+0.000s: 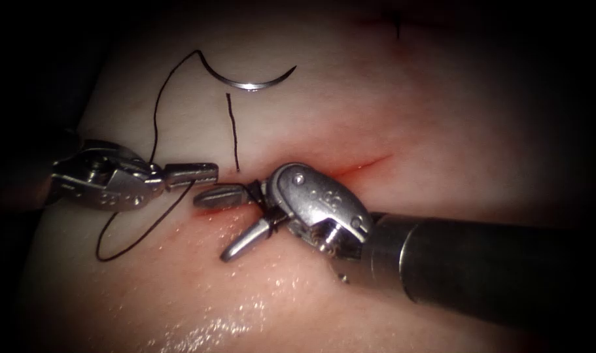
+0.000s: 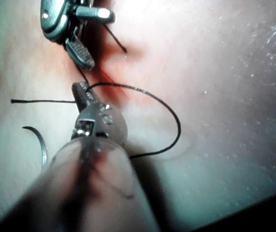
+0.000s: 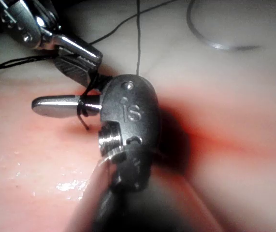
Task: Wound Closure
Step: Wrap thread twice around right hand, counter-clockwise
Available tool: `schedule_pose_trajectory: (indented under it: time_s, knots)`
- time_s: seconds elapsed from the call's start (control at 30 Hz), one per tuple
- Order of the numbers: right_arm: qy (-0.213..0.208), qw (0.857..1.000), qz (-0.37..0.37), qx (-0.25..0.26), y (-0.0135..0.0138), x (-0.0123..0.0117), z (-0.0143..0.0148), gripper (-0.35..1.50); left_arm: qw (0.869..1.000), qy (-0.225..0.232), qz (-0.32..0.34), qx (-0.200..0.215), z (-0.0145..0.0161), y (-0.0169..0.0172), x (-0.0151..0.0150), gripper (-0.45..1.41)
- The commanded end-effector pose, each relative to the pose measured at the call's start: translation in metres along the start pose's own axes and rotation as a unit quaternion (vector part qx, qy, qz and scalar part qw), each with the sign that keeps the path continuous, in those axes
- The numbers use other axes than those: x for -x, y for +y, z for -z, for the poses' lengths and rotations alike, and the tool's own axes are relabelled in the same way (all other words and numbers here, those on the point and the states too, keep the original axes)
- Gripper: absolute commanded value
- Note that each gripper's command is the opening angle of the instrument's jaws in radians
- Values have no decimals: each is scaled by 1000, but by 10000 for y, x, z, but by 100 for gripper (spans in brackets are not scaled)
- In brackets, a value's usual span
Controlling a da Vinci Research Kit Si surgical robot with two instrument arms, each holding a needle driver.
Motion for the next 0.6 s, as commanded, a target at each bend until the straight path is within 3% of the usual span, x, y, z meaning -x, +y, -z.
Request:
schedule_pose_trajectory:
  time_s: [0.03, 0.13, 0.23, 0.27, 0.33, 0.6]
  knots:
    - [20, 1000, -2, 7, 3, 3, -7, 79, 1000, 3, -1, -1, -9, 2, 3, -45]
    - [63, 997, -11, 46, 8, -2, -1, 79, 1000, 6, 1, -3, -10, 6, -2, -45]
    - [76, 993, -15, 94, 16, -15, 8, 78, 1000, 7, 0, -3, -8, 9, -9, -45]
    - [81, 987, -17, 136, 22, -23, 13, 78, 1000, 7, 2, -4, -6, 12, -14, -45]
    - [78, 980, 7, 185, 26, -30, 14, 78, 1000, 8, 0, -4, -4, 17, -20, -45]
    - [74, 956, 33, 282, 29, -47, 20, 74, 1000, 6, 5, -9, -2, 38, -37, -45]
